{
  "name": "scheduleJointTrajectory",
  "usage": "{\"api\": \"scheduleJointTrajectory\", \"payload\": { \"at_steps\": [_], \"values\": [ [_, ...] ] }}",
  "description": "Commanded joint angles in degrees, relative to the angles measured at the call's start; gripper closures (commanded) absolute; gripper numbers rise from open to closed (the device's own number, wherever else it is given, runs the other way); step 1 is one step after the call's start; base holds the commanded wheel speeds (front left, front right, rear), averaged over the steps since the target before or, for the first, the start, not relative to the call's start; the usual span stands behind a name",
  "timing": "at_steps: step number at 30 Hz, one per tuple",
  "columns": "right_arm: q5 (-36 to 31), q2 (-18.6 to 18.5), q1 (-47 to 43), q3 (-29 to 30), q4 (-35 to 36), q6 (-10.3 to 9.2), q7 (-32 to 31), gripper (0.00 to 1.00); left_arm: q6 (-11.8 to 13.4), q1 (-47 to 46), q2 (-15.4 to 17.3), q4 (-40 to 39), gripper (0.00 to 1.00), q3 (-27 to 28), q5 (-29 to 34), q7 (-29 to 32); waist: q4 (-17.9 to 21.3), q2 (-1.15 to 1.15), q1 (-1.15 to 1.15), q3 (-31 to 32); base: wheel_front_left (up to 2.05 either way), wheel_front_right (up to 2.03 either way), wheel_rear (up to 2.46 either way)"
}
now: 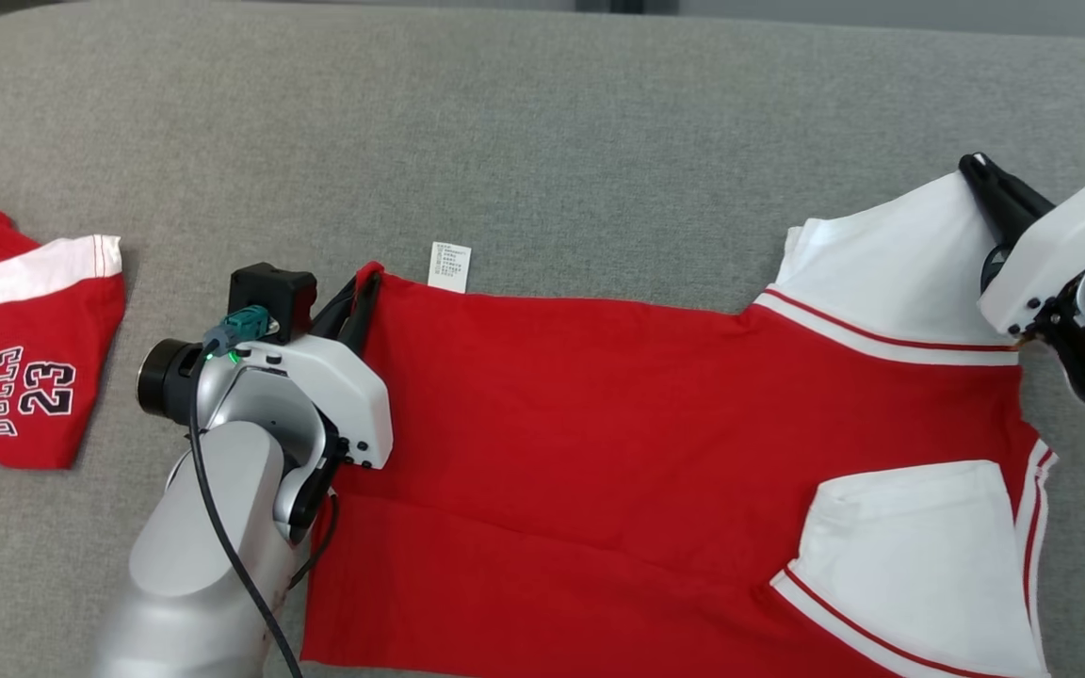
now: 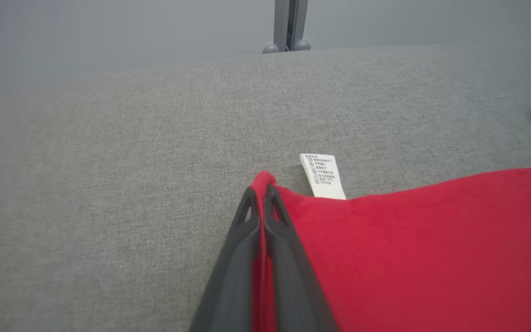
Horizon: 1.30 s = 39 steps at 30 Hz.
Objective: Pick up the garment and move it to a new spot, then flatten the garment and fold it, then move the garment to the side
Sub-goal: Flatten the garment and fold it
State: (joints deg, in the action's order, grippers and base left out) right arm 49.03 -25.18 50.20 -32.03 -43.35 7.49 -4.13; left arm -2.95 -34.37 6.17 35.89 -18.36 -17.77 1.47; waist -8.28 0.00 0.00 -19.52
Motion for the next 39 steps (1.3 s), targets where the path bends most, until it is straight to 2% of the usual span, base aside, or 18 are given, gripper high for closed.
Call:
{"api": "scheduleJointTrajectory", "payload": {
  "at_steps": [1,10,18,27,32,39],
  "values": [
    [1.2,-0.8,-1.7,-0.7,1.6,0.0,1.6,1.0,0.4,0.6,0.7,-0.1,1.0,0.3,-0.5,-0.5,0.9,0.0,0.0,1.3,0.0,0.0,0.0],
    [5.7,-3.2,-8.2,-3.5,9.0,0.0,4.9,1.0,0.1,4.3,3.4,-2.2,1.0,0.1,-0.6,-0.5,2.9,0.0,0.0,5.3,0.0,0.0,0.0],
    [8.9,-6.3,-15.4,-3.9,15.0,0.0,3.9,1.0,-0.8,9.4,6.9,-6.9,1.0,-0.7,-1.0,1.6,3.9,0.0,0.0,9.1,0.0,0.0,0.0],
    [13.9,-10.9,-24.1,-2.1,22.8,0.0,-3.8,1.0,-1.8,14.5,11.1,-13.8,1.0,-2.0,-1.3,6.1,4.9,0.0,0.0,10.9,0.0,0.0,0.0],
    [15.2,-13.5,-28.3,0.2,27.7,0.0,-9.3,1.0,-2.6,17.9,14.5,-18.4,1.0,-3.3,-1.2,8.5,5.6,0.0,0.0,11.5,0.0,0.0,0.0],
    [16.6,-15.3,-33.1,3.5,33.0,0.0,-17.3,1.0,-3.4,21.3,18.0,-24.2,1.0,-5.4,-1.2,11.1,5.7,0.0,0.0,11.8,0.0,0.0,0.0]
  ]
}}
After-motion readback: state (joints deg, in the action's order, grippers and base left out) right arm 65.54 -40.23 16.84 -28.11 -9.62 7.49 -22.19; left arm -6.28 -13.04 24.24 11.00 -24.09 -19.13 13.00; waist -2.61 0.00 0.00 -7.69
